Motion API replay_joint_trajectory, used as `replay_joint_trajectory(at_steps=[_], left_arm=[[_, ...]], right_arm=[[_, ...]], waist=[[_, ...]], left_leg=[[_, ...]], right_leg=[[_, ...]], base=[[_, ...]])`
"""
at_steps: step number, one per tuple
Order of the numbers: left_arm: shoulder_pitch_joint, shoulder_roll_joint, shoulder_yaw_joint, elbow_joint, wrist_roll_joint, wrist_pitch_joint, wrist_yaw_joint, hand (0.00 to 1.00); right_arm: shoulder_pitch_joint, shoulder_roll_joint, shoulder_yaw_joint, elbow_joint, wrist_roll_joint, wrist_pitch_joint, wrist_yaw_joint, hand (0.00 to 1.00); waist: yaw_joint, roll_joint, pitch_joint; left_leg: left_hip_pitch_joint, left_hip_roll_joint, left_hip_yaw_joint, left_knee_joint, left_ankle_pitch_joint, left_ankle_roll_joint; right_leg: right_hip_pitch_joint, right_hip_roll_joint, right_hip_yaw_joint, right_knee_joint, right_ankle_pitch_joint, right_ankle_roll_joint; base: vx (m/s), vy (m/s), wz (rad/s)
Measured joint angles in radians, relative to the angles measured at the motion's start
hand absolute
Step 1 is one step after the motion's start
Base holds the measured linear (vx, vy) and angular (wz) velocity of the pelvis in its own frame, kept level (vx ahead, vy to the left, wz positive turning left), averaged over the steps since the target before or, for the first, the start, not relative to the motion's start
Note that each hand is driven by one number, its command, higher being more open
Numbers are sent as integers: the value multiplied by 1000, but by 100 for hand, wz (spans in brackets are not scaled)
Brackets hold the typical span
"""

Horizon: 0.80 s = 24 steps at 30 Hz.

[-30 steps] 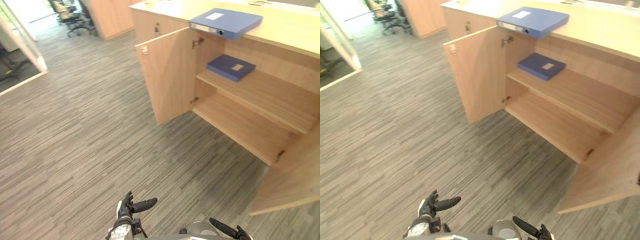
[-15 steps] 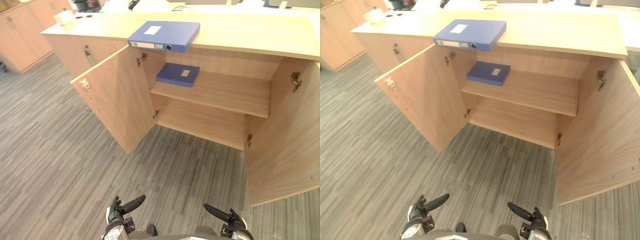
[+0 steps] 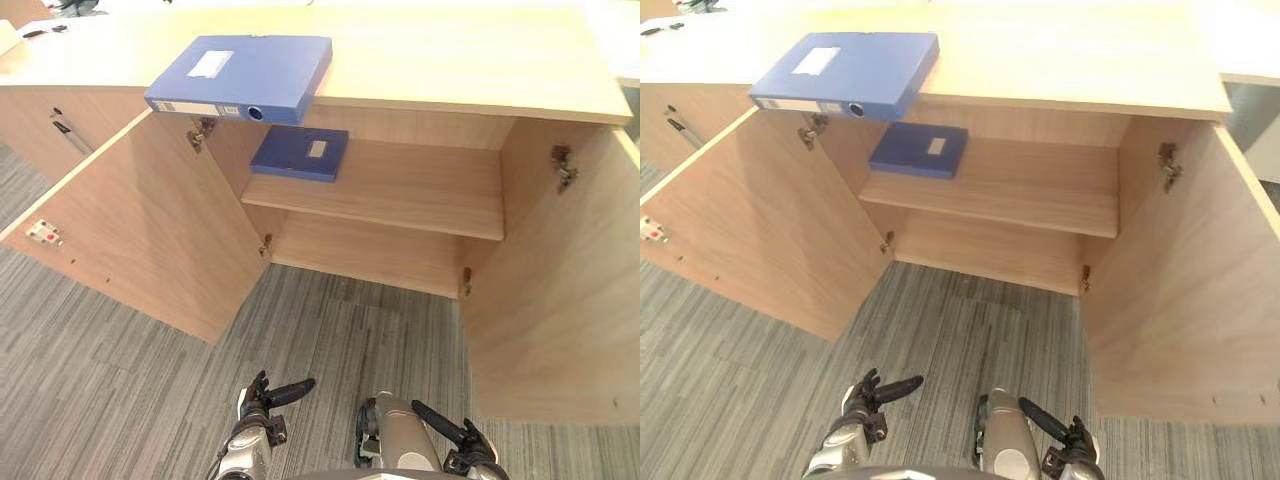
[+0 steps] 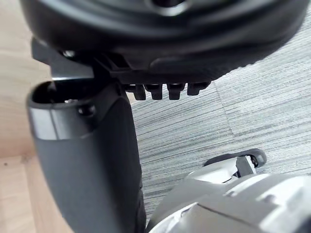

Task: Walk over to the cabinet, pick up the folder, carry it to the office cabinet, place the folder inside the office cabinet, then close the office cabinet door

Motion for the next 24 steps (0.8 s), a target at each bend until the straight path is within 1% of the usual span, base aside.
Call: replay_joint_trajectory(at_steps=[1,2,3,4,5,6,7,8,9,10,11,12,13,14,15,16,17,18,19,20,21,22,23,24], left_arm=[[7,-1,-2,-9,0,-1,1,100],[8,-1,-2,-14,0,-1,0,100],[7,-1,-2,-22,0,-2,1,100],[16,-1,-1,-39,0,-2,3,100],[22,-1,-1,-45,0,-2,3,100],[35,-1,-1,-49,-1,-2,6,100],[42,-1,-3,-49,-1,-2,6,100],[44,-1,-5,-49,-1,-1,4,100],[46,-1,-4,-51,-2,-1,5,100],[46,0,-5,-54,-3,-1,5,100],[47,1,-6,-59,-4,-1,7,100],[47,-1,-7,-62,-8,-2,9,100],[46,-1,-11,-66,-19,-4,19,100],[45,-1,-15,-69,-27,-5,24,100],[45,0,-16,-70,-37,-6,24,100],[45,0,-16,-69,-39,-6,27,100],[46,0,-19,-67,-39,-5,27,100],[45,2,-29,-67,-39,-5,28,100],[43,7,-43,-67,-38,-5,26,100],[41,10,-46,-67,-38,-5,22,100],[42,9,-46,-66,-39,-5,21,100],[36,8,-41,-51,-41,-5,15,100],[36,7,-40,-50,-47,-5,16,100],[37,7,-41,-49,-59,-5,12,100]], right_arm=[[10,-5,0,10,0,15,-3,100],[12,-7,3,9,0,19,-3,100],[11,-9,4,8,1,20,-3,100],[5,-12,9,6,2,23,-3,100],[3,-16,17,5,2,23,-3,100],[0,-22,38,5,6,23,-6,100],[-2,-32,46,5,12,23,-8,100],[-6,-35,51,6,13,24,-9,100],[-15,-40,62,5,21,25,-12,100],[-22,-44,66,2,35,26,-14,100],[-27,-49,73,-6,40,28,-16,100],[-34,-52,79,-11,40,28,-18,100],[-35,-53,79,-13,40,28,-23,100],[-34,-52,80,-17,40,28,-28,100],[-34,-51,80,-18,39,28,-29,100],[-35,-49,81,-19,38,28,-30,100],[-35,-48,81,-20,37,28,-30,100],[-32,-47,81,-19,37,29,-32,100],[-28,-46,80,-18,37,33,-35,100],[-30,-41,80,-18,37,35,-36,100],[-31,-39,79,-19,36,36,-35,100],[-33,-22,71,-17,22,41,-31,100],[-33,-15,63,-17,9,42,-28,100],[-36,7,51,-17,-5,43,-25,100]], waist=[[1,4,-4],[0,4,-4],[0,7,-6],[4,16,-11],[8,18,-12],[16,18,-12],[28,13,-9],[33,13,-9],[41,11,-9],[50,7,-7],[54,8,-7],[56,8,-7],[59,8,-7],[61,9,-8],[64,10,-10],[66,14,-16],[66,19,-22],[62,24,-27],[59,25,-35],[59,29,-43],[60,35,-47],[59,20,-63],[60,11,-72],[69,0,-81]], left_leg=[[-23,12,0,122,14,-79],[-44,13,4,198,24,-103],[-104,16,18,359,30,-104],[-169,43,58,534,31,-102],[-192,59,80,606,32,-100],[-226,96,113,714,34,-91],[-254,122,140,769,35,-56],[-273,132,145,778,28,-33],[-314,147,147,764,21,16],[-350,158,141,714,13,47],[-378,163,124,630,12,78],[-391,163,106,579,13,89],[-401,155,62,457,16,93],[-404,144,15,369,18,94],[-407,135,-25,313,24,96],[-413,118,-80,240,33,91],[-411,105,-101,198,37,83],[-411,84,-110,156,41,77],[-399,45,-106,87,59,81],[-371,1,-96,-13,130,104],[-353,-17,-81,-65,202,116],[-321,-47,-49,-122,226,135],[-316,-62,-39,-137,233,145],[-297,-86,-10,-161,234,147]], right_leg=[[74,18,-31,-61,0,0],[100,22,-45,-86,0,0],[142,38,-54,-136,2,-3],[171,63,-56,-183,9,-15],[188,70,-56,-198,12,-18],[227,86,-52,-231,16,-21],[263,93,-36,-258,19,-21],[276,96,-28,-272,24,-18],[295,96,-11,-293,32,-12],[307,92,11,-305,36,-7],[316,87,32,-311,37,-4],[320,86,43,-314,37,-1],[329,88,63,-323,37,5],[331,91,76,-328,36,9],[331,94,87,-332,35,11],[332,100,106,-344,34,15],[336,103,116,-348,34,24],[339,104,123,-350,34,38],[339,98,136,-349,30,56],[335,86,153,-340,22,76],[329,83,163,-329,15,90],[315,56,182,-300,-5,124],[302,40,195,-283,-8,135],[282,11,222,-249,-13,169]], base=[[282,-191,72],[300,-215,69],[272,-211,41],[211,-171,23],[209,-149,-9],[134,-76,-30],[190,-108,-35],[127,-73,-49],[131,-72,-56],[101,-54,-71],[73,-35,-60],[70,-9,-60],[80,27,-51],[89,48,-52],[120,93,-52],[126,105,-52],[204,163,-46],[237,200,-27],[295,272,-27],[245,257,-31],[293,341,-33],[249,278,-24],[284,307,-36],[208,217,-56]])
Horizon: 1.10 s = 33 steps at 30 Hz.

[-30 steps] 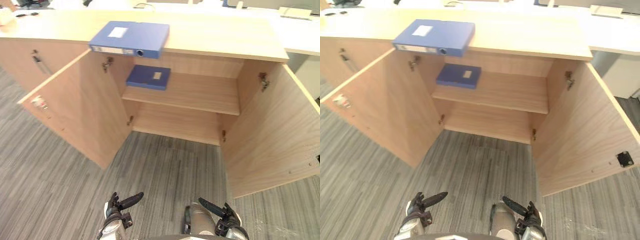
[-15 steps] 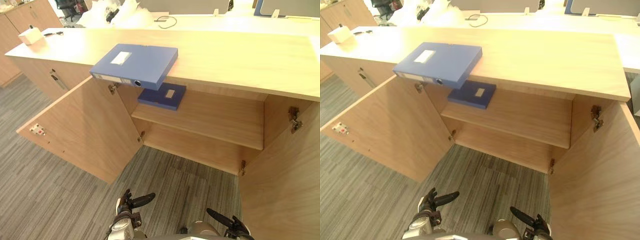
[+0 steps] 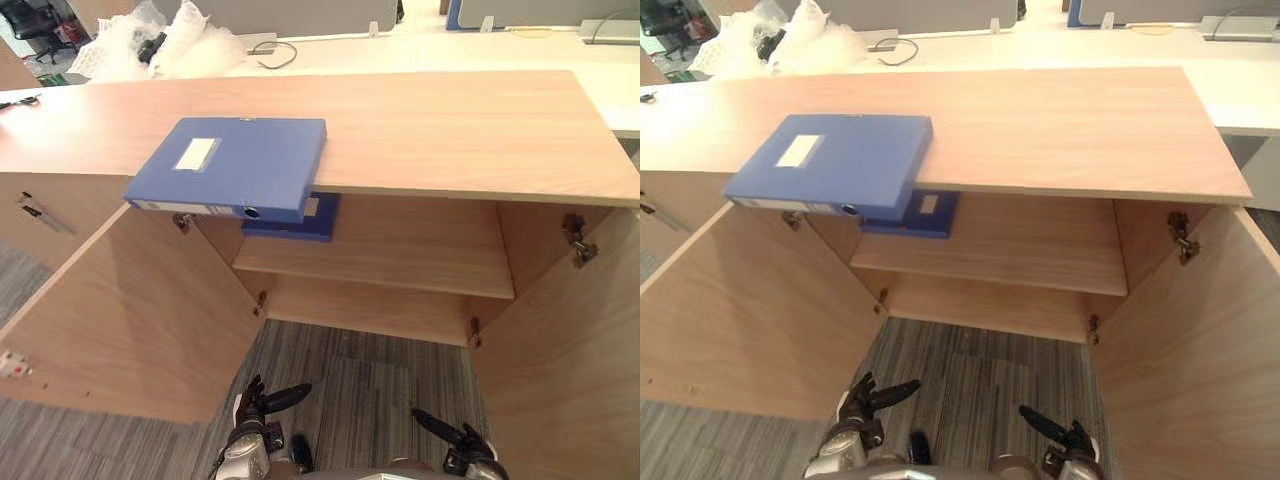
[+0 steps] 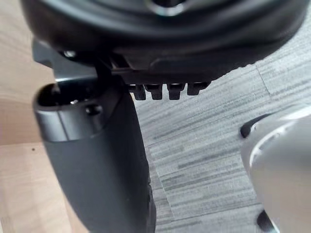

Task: Walk over to the cabinet, pick up the folder, carry it to the office cabinet, place the folder inside the office cabinet, then close the office cabinet door

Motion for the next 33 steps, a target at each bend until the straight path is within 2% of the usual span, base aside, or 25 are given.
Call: replay_joint_trajectory(at_steps=[2,3,4,6,7,8,9,10,11,12,14,16,20,25,30,33], left_arm=[[3,-5,-5,0,-26,0,-7,100],[5,-4,-23,0,-45,0,-11,100],[5,-3,-37,0,-63,-5,-12,100],[-3,-3,-40,0,-79,-18,-19,100],[-6,-5,-39,0,-90,-22,-20,100],[-8,-4,-38,0,-103,-26,-22,100],[-8,-3,-39,0,-108,-30,-22,100],[-9,-3,-41,2,-119,-35,-25,100],[-8,-1,-47,8,-129,-35,-29,100],[-7,7,-70,20,-146,-32,-34,100],[-7,10,-116,18,-182,-24,-34,100],[-8,12,-141,-3,-232,-22,-49,100],[5,14,-171,-120,-410,-31,-71,100],[89,26,-200,-326,-573,-45,-64,100],[166,27,-197,-513,-609,-66,-21,100],[211,22,-192,-638,-602,-66,26,100]], right_arm=[[-8,30,-15,-5,-7,4,17,100],[-9,30,-19,-12,-9,8,32,100],[-12,33,-39,-16,-17,8,37,100],[-16,45,-75,-20,-32,7,37,100],[-18,48,-85,-25,-34,0,38,100],[-24,47,-86,-23,-34,-6,37,100],[-27,47,-83,-20,-34,-7,37,100],[-28,47,-71,-8,-34,-6,37,100],[-29,46,-61,4,-34,-6,37,100],[-40,27,-46,24,-35,-5,37,100],[-32,16,-48,45,-34,-1,23,100],[-21,12,-48,48,-34,1,20,100],[-6,2,-46,47,-33,2,20,100],[-3,-9,22,46,-31,2,24,100],[-4,-12,71,36,-34,2,37,100],[5,-13,71,22,-35,9,38,100]], waist=[[18,-6,-4],[18,-3,-7],[18,6,-16],[12,2,-19],[11,0,-20],[9,-3,-19],[6,-7,-16],[0,-19,-10],[-1,-16,-10],[-10,5,-10],[-20,2,-4],[-20,0,-3],[-20,-5,0],[-18,6,-6],[-12,8,-7],[-8,12,-8]], left_leg=[[53,-40,41,-42,-1,1],[88,-60,50,-67,-7,15],[115,-70,55,-92,-16,25],[142,-80,54,-114,-17,26],[146,-75,46,-118,-18,28],[147,-70,52,-118,-18,28],[146,-64,50,-119,-19,25],[145,-50,44,-123,-14,-4],[142,-37,42,-131,-8,-14],[131,-6,40,-144,4,-33],[135,32,32,-150,20,-57],[132,46,29,-152,28,-65],[118,56,5,-153,33,-62],[107,50,-18,-153,38,-55],[95,32,-34,-153,52,-37],[86,25,-48,-153,56,-38]], right_leg=[[-22,-43,33,69,-12,30],[-38,-67,36,131,-14,35],[-63,-80,35,201,-10,42],[-107,-103,33,316,0,55],[-147,-115,31,373,-15,42],[-167,-142,26,343,-30,32],[-166,-152,23,265,-20,40],[-149,-142,30,166,-19,51],[-138,-126,24,131,-23,45],[-134,-84,12,102,-8,23],[-126,-47,-10,103,-5,19],[-126,-35,-24,103,-4,16],[-110,-27,-50,67,6,0],[-78,-32,-72,5,43,12],[-71,-55,-85,-12,59,16],[-71,-66,-103,-8,61,19]], base=[[156,202,-62],[93,181,-43],[77,169,-28],[47,86,-8],[26,-5,-8],[0,-44,-4],[-11,-110,-2],[-15,-137,1],[-10,-254,-4],[-10,-231,-2],[-37,-270,8],[-46,-172,10],[-52,-71,15],[-33,33,14],[-56,44,12],[-92,34,19]])
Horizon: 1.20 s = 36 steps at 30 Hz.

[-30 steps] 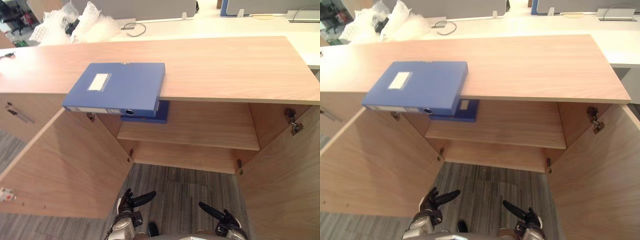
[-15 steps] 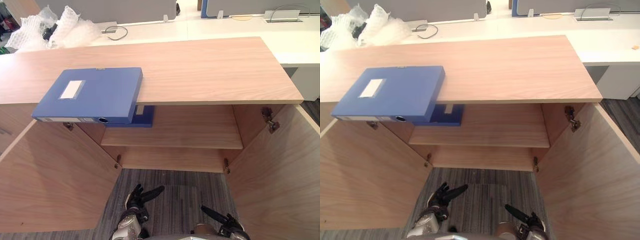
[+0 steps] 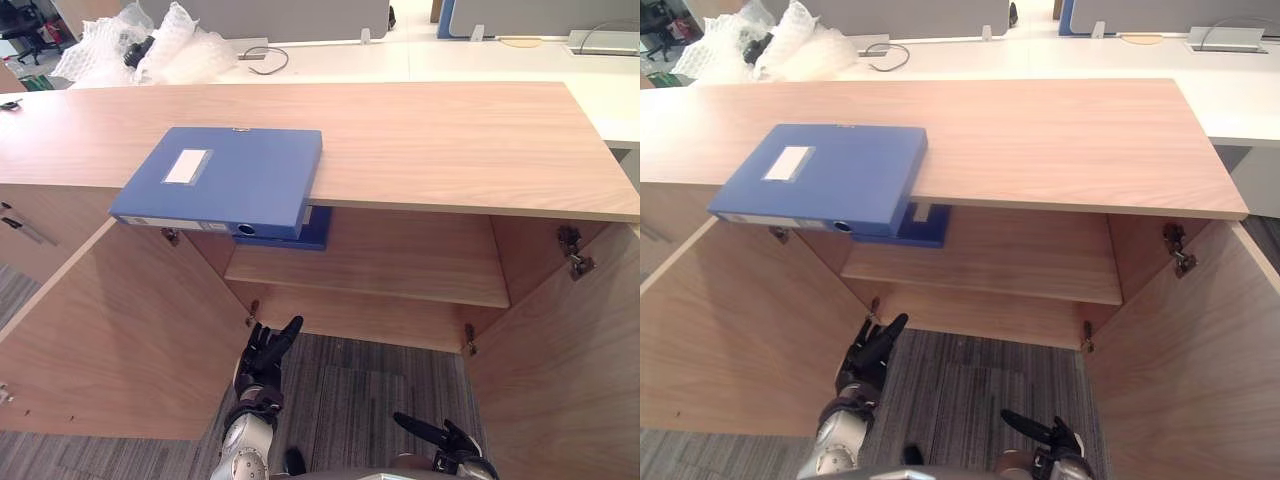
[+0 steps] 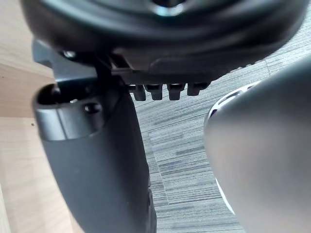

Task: Walk over to the cabinet, pick up the folder, carry it to the office cabinet, place the folder inside the office cabinet, then close the office cabinet door

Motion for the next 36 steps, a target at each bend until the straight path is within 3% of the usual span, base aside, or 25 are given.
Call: replay_joint_trajectory(at_steps=[9,17,21,27,29,33,36], left_arm=[[27,-19,31,-219,300,1,126,100],[33,-20,56,-334,483,7,214,100],[32,-20,56,-412,686,27,294,100],[-8,-20,69,-502,1098,62,475,100],[-41,-13,65,-503,1246,103,523,100],[-88,10,35,-504,1409,147,518,100],[-145,88,24,-504,1524,166,502,100]], right_arm=[[43,-9,5,-34,1,2,-6,100],[59,11,23,-36,1,8,-16,100],[64,18,45,-36,1,6,-35,100],[67,14,46,-16,1,-16,-71,100],[60,6,46,5,0,-20,-73,100],[48,-3,44,30,-2,-22,-73,100],[37,-11,38,46,-9,-21,-70,100]], waist=[[46,-5,-7],[49,-48,-29],[49,-64,-40],[51,-55,-53],[51,-46,-66],[51,-37,-76],[47,-27,-85]], left_leg=[[-16,-32,-33,-1,16,-1],[-23,-57,-42,-1,19,4],[-22,-58,-48,-1,18,5],[-24,-57,-48,-1,18,5],[-24,-55,-46,-5,17,5],[-23,-50,-40,-6,16,5],[-22,-43,-27,-5,16,5]], right_leg=[[-17,-44,-30,46,-4,5],[-18,-73,-35,54,-4,18],[-9,-73,-41,42,-1,23],[-5,-71,-42,32,4,27],[-5,-68,-40,30,7,25],[-7,-63,-35,28,10,22],[-13,-52,-21,24,16,17]], base=[[-104,20,14],[-11,37,6],[13,15,3],[2,4,1],[-10,5,-2],[-21,9,-6],[-10,7,-15]])
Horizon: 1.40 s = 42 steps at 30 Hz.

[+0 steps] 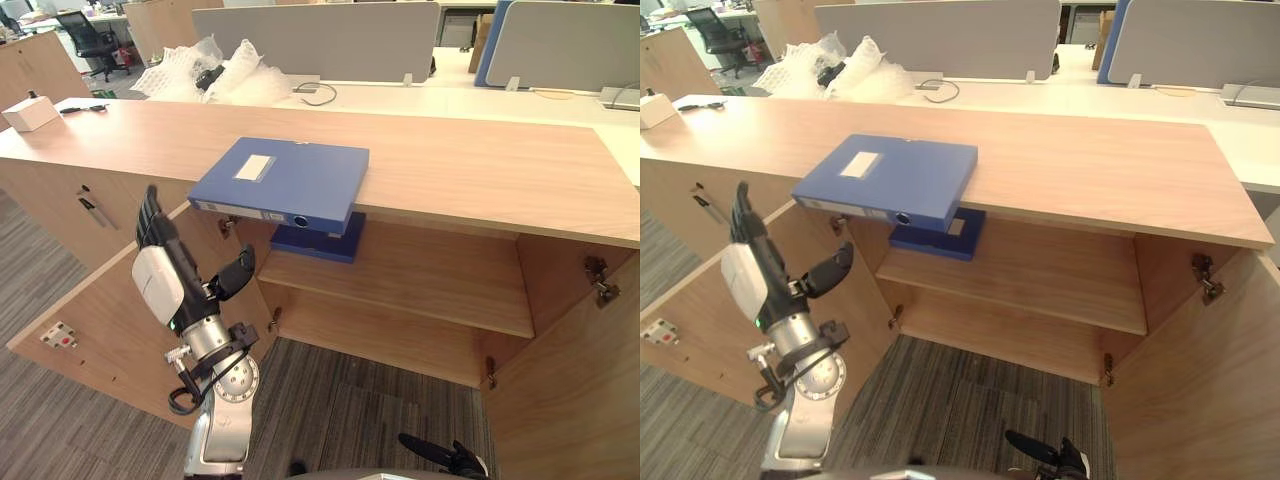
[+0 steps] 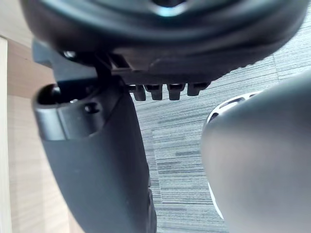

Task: Walk over to the cabinet, pick up the folder, carry it to the office cabinet, place the folder inside the office cabinet, then close the office cabinet door

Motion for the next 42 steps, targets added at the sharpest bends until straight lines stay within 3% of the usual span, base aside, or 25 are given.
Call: replay_joint_trajectory(at_steps=[4,10,26,42], left_arm=[[-85,125,4,7,90,12,-21,100],[-107,208,21,22,128,12,-73,100],[-201,292,-3,126,131,-13,-178,100],[-356,369,-123,284,132,-34,-233,100]], right_arm=[[-13,-21,-8,20,-31,0,10,100],[-18,-45,-25,40,-51,5,16,100],[-17,-68,-40,38,-109,11,34,100],[-20,-65,-80,37,-109,14,40,100]], waist=[[-5,14,-9],[-6,26,-16],[-21,44,-4],[-49,47,1]], left_leg=[[0,4,11,1,1,1],[0,7,16,0,1,1],[-3,7,35,0,6,4],[-1,1,38,-1,9,7]], right_leg=[[-9,6,12,1,3,-4],[-13,11,18,1,4,-7],[-43,15,49,21,6,-10],[-48,16,56,25,9,-11]], base=[[-8,0,-9],[-4,-1,-2],[-10,-1,-4],[-1,0,0]])
